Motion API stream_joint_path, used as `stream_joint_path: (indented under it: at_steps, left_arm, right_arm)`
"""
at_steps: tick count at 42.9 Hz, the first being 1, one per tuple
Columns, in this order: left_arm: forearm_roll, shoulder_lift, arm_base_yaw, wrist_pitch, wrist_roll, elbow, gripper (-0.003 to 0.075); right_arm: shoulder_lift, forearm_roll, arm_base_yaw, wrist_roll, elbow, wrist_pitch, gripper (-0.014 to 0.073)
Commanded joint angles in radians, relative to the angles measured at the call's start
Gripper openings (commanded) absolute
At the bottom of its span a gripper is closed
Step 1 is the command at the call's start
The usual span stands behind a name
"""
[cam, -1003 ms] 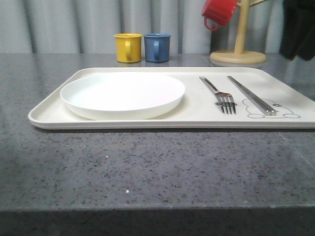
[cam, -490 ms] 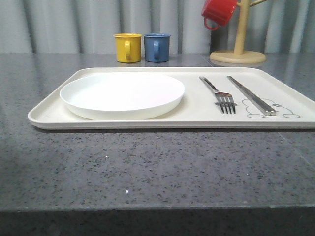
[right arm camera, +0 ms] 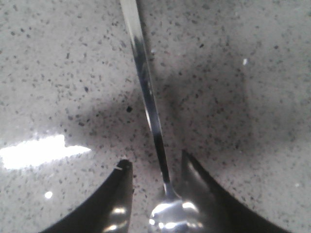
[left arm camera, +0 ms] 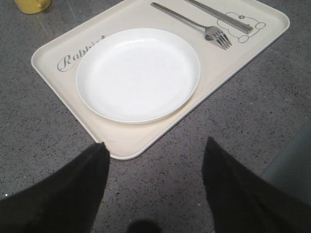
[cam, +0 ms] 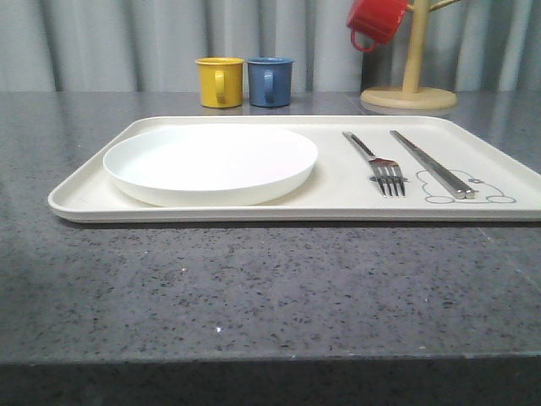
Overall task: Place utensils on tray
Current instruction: 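Grasp the silver spoon by its bowl with the right gripper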
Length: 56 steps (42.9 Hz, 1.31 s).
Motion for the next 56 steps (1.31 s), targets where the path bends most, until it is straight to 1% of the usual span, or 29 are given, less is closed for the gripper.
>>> stream_joint_path:
  at_steps: [1, 9, 12, 19, 24, 30, 33, 36, 39, 42, 51, 56]
  left_arm:
    - [-0.004, -0.001, -0.008, -0.069, -0.011, -0.027, 0.0419]
    - [-0.004, -0.001, -0.008, -0.069, -0.011, -0.027, 0.0419]
    - [-0.004, -0.001, -0.008, -0.069, -0.011, -0.027, 0.0419]
    - [-0.004, -0.001, -0.008, -0.069, -0.011, -0.027, 0.0419]
    - [-0.004, -0.001, -0.008, -0.069, -0.011, -0.027, 0.0419]
    - [-0.004, -0.001, -0.008, -0.069, -0.011, -0.027, 0.0419]
    - [-0.004, -0.001, -0.008, -0.069, -0.011, -0.027, 0.0419]
    - [-0.004, -0.001, -0.008, -0.069, -0.011, -0.027, 0.0419]
    - [-0.004, -0.001, -0.008, -0.069, -0.011, -0.027, 0.0419]
    - [-0.004, -0.001, -0.008, -0.069, -0.011, -0.027, 0.0419]
    - [-0.004, -0.001, -0.008, -0.069, -0.011, -0.027, 0.0419]
    - [-0.004, -0.001, -0.008, -0.069, -0.011, -0.027, 0.0419]
  right_arm:
    - [-0.014, -0.013, -0.006, -0.016, -0.026, -0.033, 0.0279]
    - [0.004, -0.013, -0.006, -0.016, -0.026, -0.051, 0.0279]
    - [0.004, -0.013, -0.006, -0.016, -0.026, -0.054, 0.0266]
    - [0.004, -0.013, -0.006, -0.016, -0.026, -0.053, 0.0134]
    - [0.005, -0.014, -0.006, -0.016, -0.026, -0.054, 0.0079]
    - [0.005, -0.014, -0.006, -0.016, -0.028, -0.050, -0.0024]
    - [0.003, -0.013, -0.005, -0.016, -0.030, -0.046, -0.0050]
    - [-0.015, -0.009, 0.010, -0.017, -0.031, -0.043, -0.0051]
    - [-0.047, 0.002, 0.045, -0.021, -0.037, -0.043, -0.0051]
    - [-0.081, 0.022, 0.104, -0.030, -0.055, -0.035, -0.0051]
    - [-0.120, 0.100, 0.347, -0.038, -0.103, 0.014, -0.0051]
    - [-0.102, 0.162, 0.434, -0.020, -0.103, -0.015, -0.0051]
